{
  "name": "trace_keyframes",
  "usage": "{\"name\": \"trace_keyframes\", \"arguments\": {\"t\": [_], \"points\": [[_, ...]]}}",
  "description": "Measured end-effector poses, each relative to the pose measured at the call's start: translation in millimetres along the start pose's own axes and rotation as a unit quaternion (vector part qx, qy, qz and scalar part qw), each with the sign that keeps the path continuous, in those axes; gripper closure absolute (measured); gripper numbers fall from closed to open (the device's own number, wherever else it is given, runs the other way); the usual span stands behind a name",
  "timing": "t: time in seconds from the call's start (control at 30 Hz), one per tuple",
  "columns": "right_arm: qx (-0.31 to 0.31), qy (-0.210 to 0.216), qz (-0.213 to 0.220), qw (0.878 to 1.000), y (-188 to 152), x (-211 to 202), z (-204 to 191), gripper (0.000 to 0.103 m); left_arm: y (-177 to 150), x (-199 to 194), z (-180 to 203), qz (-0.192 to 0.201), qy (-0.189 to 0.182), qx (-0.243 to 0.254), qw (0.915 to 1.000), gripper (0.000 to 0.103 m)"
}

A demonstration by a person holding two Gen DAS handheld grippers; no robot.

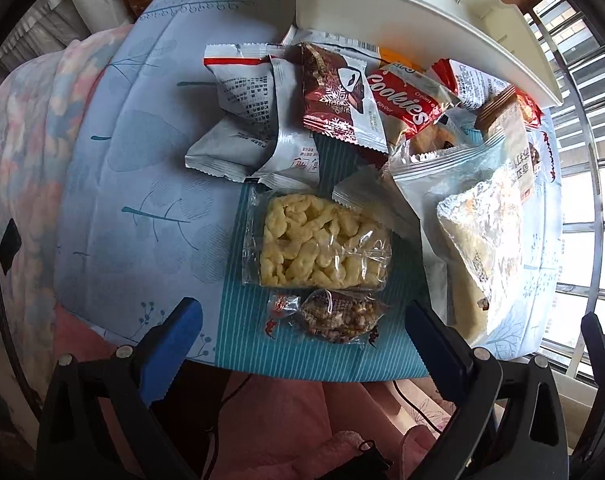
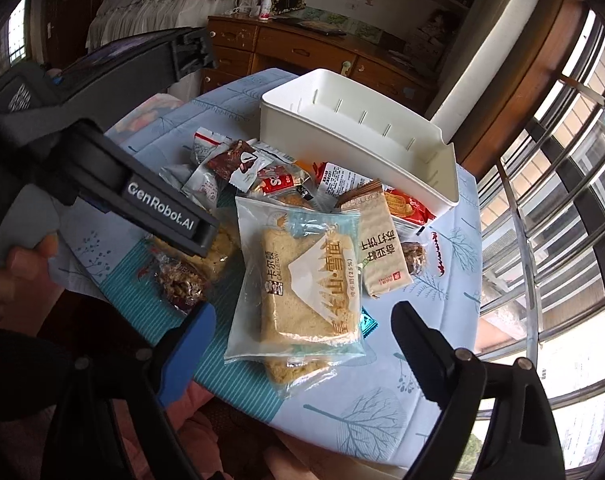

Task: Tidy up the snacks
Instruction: 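Grasp the clear bag of yellow puffs with the left gripper while the right grasps the clear cracker bag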

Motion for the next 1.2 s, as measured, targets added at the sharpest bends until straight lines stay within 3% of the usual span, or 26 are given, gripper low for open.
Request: {"name": "trace_keyframes", "arguments": {"t": [0.27,0.5,0.67,0.73,0.9,1.03,1.2], "points": [[-0.059,-0.031,-0.034,0.997,1.2,44.0,-20.3,0.016,35.1,30.0,9.3,-0.065,0.006,0.018,0.9977,0.002],[-0.065,-0.045,-0.064,0.995,3.7,74.3,-25.9,0.020,59.3,49.2,18.0,-0.105,0.010,0.029,0.9940,0.002],[-0.061,-0.051,-0.080,0.994,5.8,88.5,-27.2,0.021,94.3,58.0,22.3,-0.127,0.009,0.042,0.9909,0.002],[-0.058,-0.055,-0.087,0.993,7.0,94.0,-26.2,0.027,102.2,61.1,25.1,-0.135,0.011,0.047,0.9896,0.002],[-0.055,-0.065,-0.091,0.992,10.9,101.0,-23.8,0.029,120.4,75.7,27.7,-0.162,0.004,0.039,0.9860,0.002],[-0.050,-0.073,-0.082,0.993,11.3,97.4,-21.1,0.043,132.1,79.6,30.2,-0.162,0.004,0.035,0.9862,0.003],[-0.051,-0.079,-0.075,0.993,13.7,93.5,-18.0,0.055,141.1,79.7,29.6,-0.154,-0.001,0.019,0.9879,0.010]]}}
Point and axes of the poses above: each gripper's, at about its wrist camera, not at the fingertips, and x roughly the way its jaws point, z to its right, y to its top, the point moved 2 cm from there along x, roughly the way its jaws point, and after that the axes turned 8 degrees about -z, right-handed, at the moved point
